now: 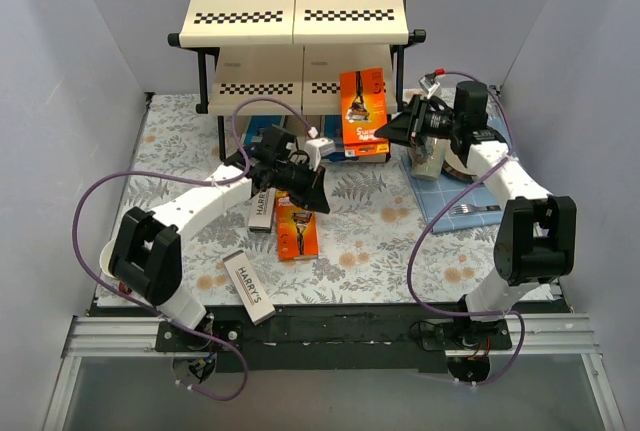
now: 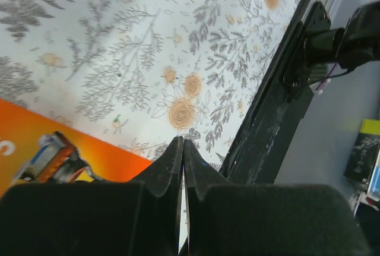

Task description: Place and organize the shaving razors onto the shelf

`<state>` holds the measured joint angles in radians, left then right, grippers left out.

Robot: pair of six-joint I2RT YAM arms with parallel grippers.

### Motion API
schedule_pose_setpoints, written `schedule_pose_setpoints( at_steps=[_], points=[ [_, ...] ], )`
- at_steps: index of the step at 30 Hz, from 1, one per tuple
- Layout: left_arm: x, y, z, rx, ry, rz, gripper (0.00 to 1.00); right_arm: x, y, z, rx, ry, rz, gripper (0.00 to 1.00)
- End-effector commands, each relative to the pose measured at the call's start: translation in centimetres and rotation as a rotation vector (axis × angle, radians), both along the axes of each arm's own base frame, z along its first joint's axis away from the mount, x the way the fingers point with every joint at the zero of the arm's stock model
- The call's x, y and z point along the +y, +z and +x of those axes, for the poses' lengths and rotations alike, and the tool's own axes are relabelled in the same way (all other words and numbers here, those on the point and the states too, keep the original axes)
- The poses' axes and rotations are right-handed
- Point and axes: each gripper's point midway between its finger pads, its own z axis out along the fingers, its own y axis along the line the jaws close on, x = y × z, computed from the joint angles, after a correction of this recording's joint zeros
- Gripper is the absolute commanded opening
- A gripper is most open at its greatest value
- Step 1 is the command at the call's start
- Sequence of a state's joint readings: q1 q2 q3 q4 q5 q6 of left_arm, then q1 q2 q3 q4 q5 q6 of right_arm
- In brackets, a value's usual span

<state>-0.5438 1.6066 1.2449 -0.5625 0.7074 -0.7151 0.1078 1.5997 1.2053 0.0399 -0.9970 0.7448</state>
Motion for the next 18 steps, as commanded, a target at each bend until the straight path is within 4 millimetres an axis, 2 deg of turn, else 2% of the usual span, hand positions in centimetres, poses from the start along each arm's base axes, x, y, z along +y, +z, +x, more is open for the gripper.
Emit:
schedule_pose_setpoints(
  at_steps=[1, 2, 4, 5, 6, 8, 10, 11, 13, 15, 16, 18],
  points=[
    [-2.0, 3.9, -1.4, -0.249, -0.038, -0.095, 0.0, 1.1, 2.4, 3.3, -0.085, -0.015, 0.02, 0.03],
    [-2.6, 4.7, -1.1, -0.305, -0.045, -0.126, 0.0, 1.2, 3.0, 3.9, -0.1, -0.017, 0.022, 0.03],
    [-3.6, 5.1, -1.0, -0.356, -0.054, -0.139, 0.0, 1.8, 2.4, 4.8, -0.083, -0.011, 0.024, 0.03],
    [-4.2, 5.5, -0.5, -0.385, -0.049, -0.153, 0.0, 2.3, 3.0, 5.2, -0.101, -0.005, 0.028, 0.03],
    [-4.7, 5.0, -0.2, -0.377, -0.044, -0.148, 0.0, 2.6, 2.6, 5.7, -0.094, -0.003, 0.027, 0.03],
    [-5.6, 5.9, 1.2, -0.415, -0.017, -0.162, 0.0, 3.4, 2.8, 6.3, -0.101, 0.0, 0.026, 0.05],
    [-6.4, 5.8, 2.4, -0.429, -0.012, -0.165, 0.0, 3.9, 3.1, 7.2, -0.112, -0.001, 0.026, 0.07],
    [-6.7, 6.6, 3.0, -0.45, -0.006, -0.176, 0.0, 4.3, 3.2, 7.4, -0.111, 0.001, 0.024, 0.09],
    [-7.3, 6.1, 3.9, -0.457, -0.001, -0.167, 0.0, 4.3, 3.4, 8.4, -0.116, -0.022, 0.016, 0.15],
    [-7.6, 7.0, 5.0, -0.494, 0.016, -0.165, 0.0, 4.4, 2.9, 8.8, -0.095, -0.038, 0.005, 0.19],
    [-7.7, 7.2, 5.4, -0.509, 0.024, -0.163, 0.0, 4.2, 3.0, 9.1, -0.094, -0.057, -0.001, 0.27],
    [-7.5, 7.3, 7.0, -0.553, 0.079, -0.13, 0.0, 4.1, 2.9, 9.0, -0.079, -0.067, -0.003, 0.32]
  ],
)
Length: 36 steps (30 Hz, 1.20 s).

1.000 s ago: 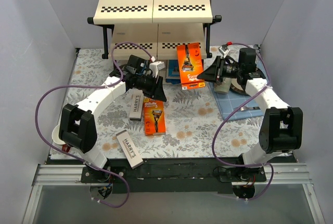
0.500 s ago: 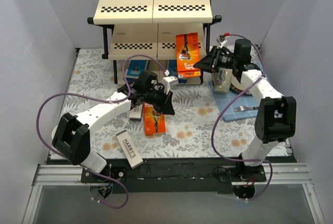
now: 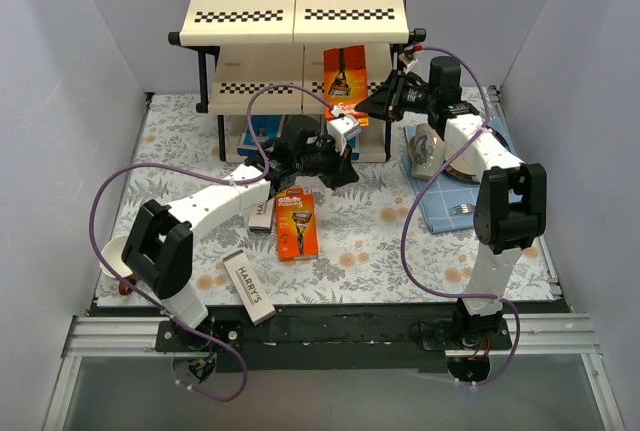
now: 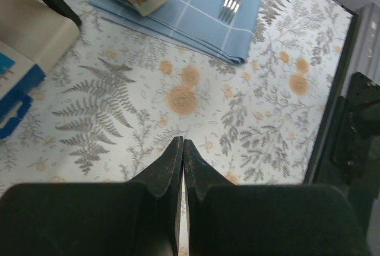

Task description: Place and organize the shaving razors onto the shelf

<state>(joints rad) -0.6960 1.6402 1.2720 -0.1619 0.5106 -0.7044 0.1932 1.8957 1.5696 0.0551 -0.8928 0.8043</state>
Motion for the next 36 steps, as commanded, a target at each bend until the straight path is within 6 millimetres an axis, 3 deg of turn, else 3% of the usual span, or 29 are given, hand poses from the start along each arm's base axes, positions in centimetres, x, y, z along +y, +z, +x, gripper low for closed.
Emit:
schedule_pose_setpoints(
  at_steps=[1, 4, 7, 16, 27, 29, 30, 35, 36],
  points=[
    [-0.2, 3.4, 3.8, -0.17, 0.109, -0.017, 0.0, -0.4, 1.5, 0.8, -0.031, -0.05, -0.003, 0.38],
    [0.5, 3.9, 6.2, -0.252, 0.205, 0.011, 0.0, -0.4, 1.6, 0.3, -0.014, -0.058, -0.001, 0.47],
    [0.7, 4.6, 7.8, -0.301, 0.262, 0.022, 0.0, -0.7, 1.6, 0.0, -0.009, -0.067, -0.004, 0.62],
    [-0.2, 4.8, 10.0, -0.336, 0.289, 0.02, 0.0, -2.6, 2.2, -1.0, -0.053, -0.094, -0.051, 0.73],
    [-0.6, 6.4, 13.4, -0.417, 0.356, -0.018, 0.0, -7.7, 2.4, -3.7, -0.096, -0.138, -0.076, 0.84],
    [-0.4, 6.6, 14.1, -0.417, 0.365, -0.026, 0.0, -8.9, 2.2, -3.7, -0.121, -0.144, -0.085, 0.98],
    [-0.6, 6.8, 14.7, -0.42, 0.365, -0.03, 0.0, -9.0, 2.1, -3.9, -0.151, -0.13, -0.1, 0.99],
    [-0.3, 6.7, 16.7, -0.402, 0.371, -0.029, 0.0, -13.8, 0.4, -2.2, -0.197, -0.207, -0.167, 0.99],
    [-0.4, 6.1, 17.0, -0.394, 0.366, -0.021, 0.0, -14.4, 0.1, -1.8, -0.28, -0.193, -0.225, 0.99]
  ],
)
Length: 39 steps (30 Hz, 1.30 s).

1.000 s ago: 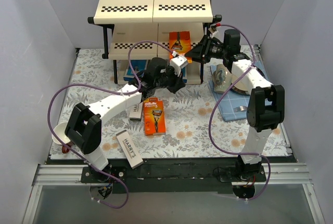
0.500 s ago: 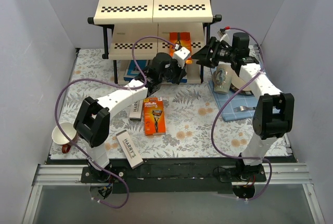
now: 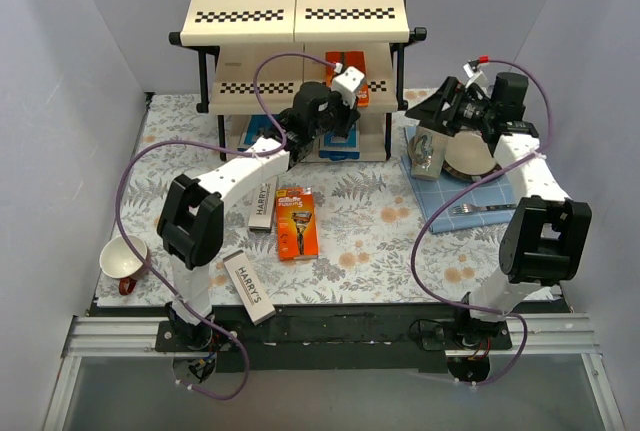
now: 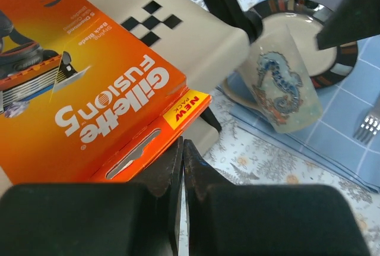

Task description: Place and organize the shaving razors onto the shelf

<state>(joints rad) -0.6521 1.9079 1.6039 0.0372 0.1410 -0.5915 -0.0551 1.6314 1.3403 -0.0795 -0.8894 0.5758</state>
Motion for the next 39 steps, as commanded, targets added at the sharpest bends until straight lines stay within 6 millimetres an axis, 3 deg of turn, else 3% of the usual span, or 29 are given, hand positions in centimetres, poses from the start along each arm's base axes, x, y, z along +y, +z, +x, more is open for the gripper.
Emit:
schedule_pose_setpoints(
  at_steps=[1, 6, 8, 9, 10, 11, 12, 16, 17, 18, 23, 27, 32, 39],
  points=[
    [0.5, 1.7, 1.9, -0.03, 0.01, -0.02, 0.0, -3.3, -0.7, 1.1, -0.175, -0.002, -0.179, 0.99],
    [0.7, 1.7, 2.8, -0.019, 0.006, -0.026, 0.0, -5.7, -1.7, 4.2, -0.381, 0.065, -0.439, 0.98],
    [0.8, 1.2, 2.2, 0.016, -0.011, -0.019, 0.0, -6.3, -3.6, 5.0, -0.415, 0.136, -0.527, 0.98],
    [0.8, 1.0, 1.7, 0.034, -0.027, -0.016, 0.0, -6.6, -2.5, 5.7, -0.458, 0.151, -0.561, 0.98],
    [0.6, 1.8, 0.7, 0.039, -0.06, -0.036, 0.0, -7.0, -4.1, 6.5, -0.477, 0.194, -0.606, 0.97],
    [0.8, 0.8, -0.4, 0.069, -0.08, -0.032, 0.0, -7.1, -5.0, 6.4, -0.446, 0.218, -0.616, 0.98],
    [1.0, 0.7, -1.0, 0.084, -0.092, -0.039, 0.0, -7.5, -3.8, 7.3, -0.489, 0.219, -0.654, 0.97],
    [1.8, -0.2, -4.6, 0.168, -0.145, -0.053, 0.0, -8.6, -6.0, 9.4, -0.485, 0.268, -0.73, 0.97],
    [2.1, 0.5, -5.5, 0.167, -0.157, -0.062, 0.0, -8.8, -6.2, 9.8, -0.51, 0.287, -0.752, 0.97],
    [2.6, -0.7, -6.3, 0.2, -0.158, -0.046, 0.0, -8.8, -6.7, 9.4, -0.484, 0.309, -0.749, 0.97],
    [4.1, -1.6, -8.0, 0.233, -0.143, -0.016, 0.0, -9.4, -7.9, 11.1, -0.462, 0.343, -0.774, 0.97],
    [4.5, -2.1, -8.3, 0.243, -0.132, -0.005, 0.01, -8.9, -8.8, 10.6, -0.464, 0.387, -0.747, 0.98],
    [4.4, -2.7, -8.1, 0.255, -0.131, -0.004, 0.01, -8.1, -10.5, 8.3, -0.373, 0.455, -0.685, 0.94],
    [4.0, -3.3, -8.1, 0.273, -0.141, -0.006, 0.02, -7.4, -12.6, 5.3, -0.323, 0.575, -0.634, 0.71]
  ],
)
